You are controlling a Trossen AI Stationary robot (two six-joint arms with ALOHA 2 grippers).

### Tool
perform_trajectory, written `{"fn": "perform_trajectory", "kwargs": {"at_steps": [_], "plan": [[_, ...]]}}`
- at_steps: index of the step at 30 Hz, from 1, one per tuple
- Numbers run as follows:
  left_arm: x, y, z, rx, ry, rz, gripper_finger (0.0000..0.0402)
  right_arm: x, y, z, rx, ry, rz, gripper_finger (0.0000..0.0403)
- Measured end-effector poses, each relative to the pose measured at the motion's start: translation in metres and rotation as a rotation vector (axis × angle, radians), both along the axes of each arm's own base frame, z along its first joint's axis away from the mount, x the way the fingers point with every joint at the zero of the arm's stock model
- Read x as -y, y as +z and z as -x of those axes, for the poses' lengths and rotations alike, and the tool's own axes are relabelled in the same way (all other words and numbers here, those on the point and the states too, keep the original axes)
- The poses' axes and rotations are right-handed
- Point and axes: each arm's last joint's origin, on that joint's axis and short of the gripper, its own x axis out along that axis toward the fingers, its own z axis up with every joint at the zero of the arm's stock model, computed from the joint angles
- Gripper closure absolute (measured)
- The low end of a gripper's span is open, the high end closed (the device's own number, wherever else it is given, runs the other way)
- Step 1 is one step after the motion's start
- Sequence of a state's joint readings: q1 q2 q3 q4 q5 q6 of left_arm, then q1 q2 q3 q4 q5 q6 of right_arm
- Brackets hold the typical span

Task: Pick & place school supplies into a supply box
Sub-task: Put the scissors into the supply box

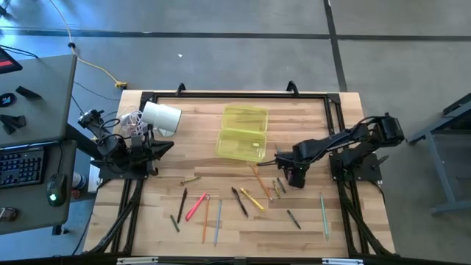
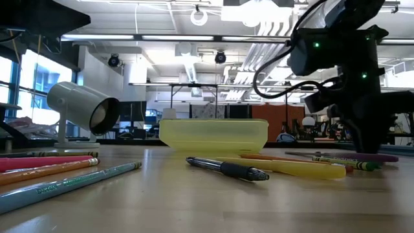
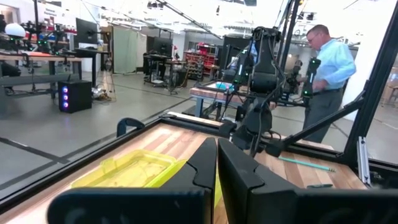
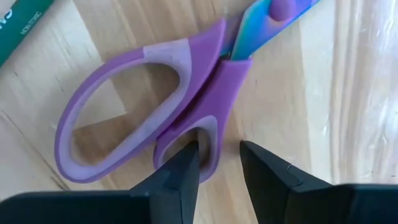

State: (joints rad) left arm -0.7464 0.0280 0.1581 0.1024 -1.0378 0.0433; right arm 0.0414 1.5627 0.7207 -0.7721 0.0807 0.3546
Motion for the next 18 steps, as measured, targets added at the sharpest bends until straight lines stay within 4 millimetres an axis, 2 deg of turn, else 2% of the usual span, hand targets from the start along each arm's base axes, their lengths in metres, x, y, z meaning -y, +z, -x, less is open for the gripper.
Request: {"fn": "perform_trajectory", "kwargs": {"at_steps": [9,18], "plan": [[0.0000,0.0000,0.0000,0.000,0.001,0.000,0.0350,0.0016,-0.0005,-0.0032,0.031,0.053,0.048,0.0298],[0.0000,0.0000,0.0000,0.000,0.001,0.001,0.0350,0.0025,-0.0009,-0.0070,0.064,0.101,0.072,0.0385]]}}
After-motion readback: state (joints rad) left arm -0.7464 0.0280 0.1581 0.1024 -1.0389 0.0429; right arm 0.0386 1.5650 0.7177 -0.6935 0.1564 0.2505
